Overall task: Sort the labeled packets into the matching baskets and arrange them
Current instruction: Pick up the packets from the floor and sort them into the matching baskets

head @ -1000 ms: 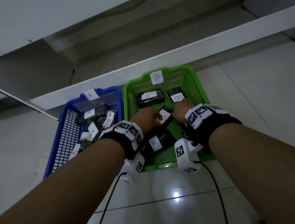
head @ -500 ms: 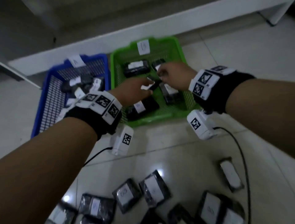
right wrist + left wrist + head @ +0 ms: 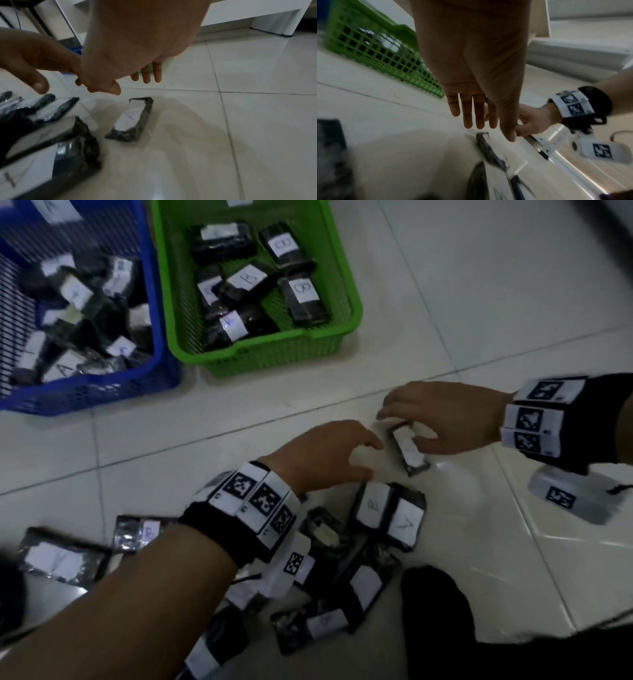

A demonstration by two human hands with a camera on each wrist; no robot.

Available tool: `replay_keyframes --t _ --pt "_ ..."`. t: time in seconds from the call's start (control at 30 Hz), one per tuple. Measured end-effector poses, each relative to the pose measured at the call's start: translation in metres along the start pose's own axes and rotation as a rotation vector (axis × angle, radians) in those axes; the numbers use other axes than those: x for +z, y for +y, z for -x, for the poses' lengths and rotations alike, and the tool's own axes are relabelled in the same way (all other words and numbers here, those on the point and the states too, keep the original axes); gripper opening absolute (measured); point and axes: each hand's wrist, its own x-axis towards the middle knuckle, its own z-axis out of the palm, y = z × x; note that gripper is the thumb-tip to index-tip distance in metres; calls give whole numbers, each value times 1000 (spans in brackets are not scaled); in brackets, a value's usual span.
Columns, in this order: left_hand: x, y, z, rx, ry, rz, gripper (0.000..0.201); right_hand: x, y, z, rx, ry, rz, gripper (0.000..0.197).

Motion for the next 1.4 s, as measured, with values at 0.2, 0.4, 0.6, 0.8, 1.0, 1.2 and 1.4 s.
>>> replay_keyframes --t 0.2,0.4,0.6,0.8,1.0,1.2,1.4 --pt "30 7 -5 21 -265 -122 91 18 8 15 -147 -299 297 87" --pt "43 7 0 4 -303 -136 78 23 -3 -1 -170 -314 420 59" --pt "33 7 5 -84 -192 -10 66 9 -5 -13 -130 -148 477 47" --pt "-21 -6 10 -229 -42 298 43 -19 3 -30 39 220 123 39" --pt "-117 -19 14 -299 434 374 22 -65 -5 -59 435 577 -261 44" --pt "-165 -48 -19 -454 699 521 22 -88 -13 -96 451 697 -463 44" --pt "-162 -69 -60 -558 376 -49 34 -82 -14 -110 391 717 -595 23"
